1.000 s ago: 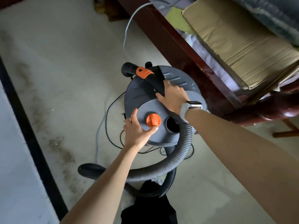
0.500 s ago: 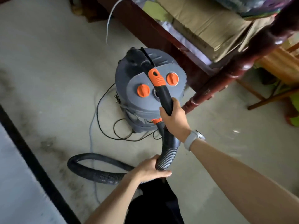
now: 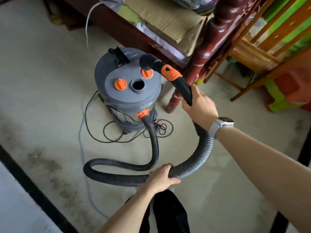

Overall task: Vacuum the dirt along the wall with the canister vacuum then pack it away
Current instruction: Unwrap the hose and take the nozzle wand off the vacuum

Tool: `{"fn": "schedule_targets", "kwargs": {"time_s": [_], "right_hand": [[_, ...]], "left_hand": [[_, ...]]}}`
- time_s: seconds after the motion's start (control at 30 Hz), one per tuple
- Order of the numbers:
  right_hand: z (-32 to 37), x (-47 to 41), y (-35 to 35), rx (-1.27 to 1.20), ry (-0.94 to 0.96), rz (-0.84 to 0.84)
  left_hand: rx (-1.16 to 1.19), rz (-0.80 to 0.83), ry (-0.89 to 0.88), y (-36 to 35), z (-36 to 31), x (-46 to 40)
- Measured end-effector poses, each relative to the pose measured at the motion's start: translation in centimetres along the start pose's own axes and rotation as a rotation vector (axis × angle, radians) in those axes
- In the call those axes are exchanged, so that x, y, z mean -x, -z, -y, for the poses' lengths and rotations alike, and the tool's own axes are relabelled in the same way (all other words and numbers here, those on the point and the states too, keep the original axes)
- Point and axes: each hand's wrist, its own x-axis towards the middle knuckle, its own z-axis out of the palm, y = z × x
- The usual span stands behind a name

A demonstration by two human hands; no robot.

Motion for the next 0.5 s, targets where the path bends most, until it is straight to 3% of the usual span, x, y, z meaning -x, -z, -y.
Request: {"fn": "schedule_targets", "kwargs": {"time_s": [0.1,0.23,0.5], "right_hand": [[-1.4,-2.4,5.8,0.153,0.126,-0.032],[-2.8,-4.4,13.0,0.219,0.248,-0.086],[-5.0,-5.7,19.6,0.100,0.239,-0.168]], "left_hand": [[0.135,-0.046,-0.080,-0.7,-7.6,-2.2],[0.119,-0.084,-0.183,1.2,-15.3,-3.8],[-0.119,-0.224,-0.180,9.4,-21.2,-4.1]]}}
